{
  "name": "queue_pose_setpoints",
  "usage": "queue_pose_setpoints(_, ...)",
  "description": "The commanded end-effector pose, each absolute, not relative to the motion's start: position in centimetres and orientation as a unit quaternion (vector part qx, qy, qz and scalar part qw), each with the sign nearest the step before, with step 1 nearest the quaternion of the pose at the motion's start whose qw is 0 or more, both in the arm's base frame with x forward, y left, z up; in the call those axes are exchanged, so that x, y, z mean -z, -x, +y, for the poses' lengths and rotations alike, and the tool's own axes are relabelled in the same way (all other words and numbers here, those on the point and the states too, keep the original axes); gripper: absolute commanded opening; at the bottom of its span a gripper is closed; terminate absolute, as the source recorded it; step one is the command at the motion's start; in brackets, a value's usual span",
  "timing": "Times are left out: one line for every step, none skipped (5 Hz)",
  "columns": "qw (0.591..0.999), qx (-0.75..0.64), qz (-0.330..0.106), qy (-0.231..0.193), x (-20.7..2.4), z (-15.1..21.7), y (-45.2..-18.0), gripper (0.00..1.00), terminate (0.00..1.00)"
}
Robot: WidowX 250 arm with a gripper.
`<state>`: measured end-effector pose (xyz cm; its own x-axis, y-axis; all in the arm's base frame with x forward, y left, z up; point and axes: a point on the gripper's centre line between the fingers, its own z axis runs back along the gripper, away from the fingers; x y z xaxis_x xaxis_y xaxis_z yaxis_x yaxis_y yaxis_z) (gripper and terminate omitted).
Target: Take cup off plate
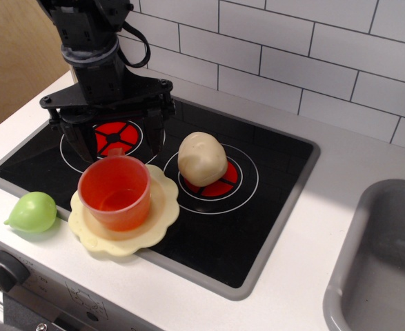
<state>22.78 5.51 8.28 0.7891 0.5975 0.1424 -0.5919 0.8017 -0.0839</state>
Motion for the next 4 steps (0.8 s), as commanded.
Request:
queue_pose_setpoints(0.943,-0.324,-0.072,0.014,-8.69,5.94,-23.28,1.0,0.0)
queue_pose_setpoints(0.942,-0.329,-0.067,0.009,-8.44,6.09,-23.36,1.0,0.0)
queue_pose_setpoints(0.94,-0.334,-0.063,0.006,-8.3,6.31,-23.54,1.0,0.0)
queue_pose_setpoints(0.94,-0.337,-0.061,0.011,-8.34,6.48,-23.83,0.0,0.0)
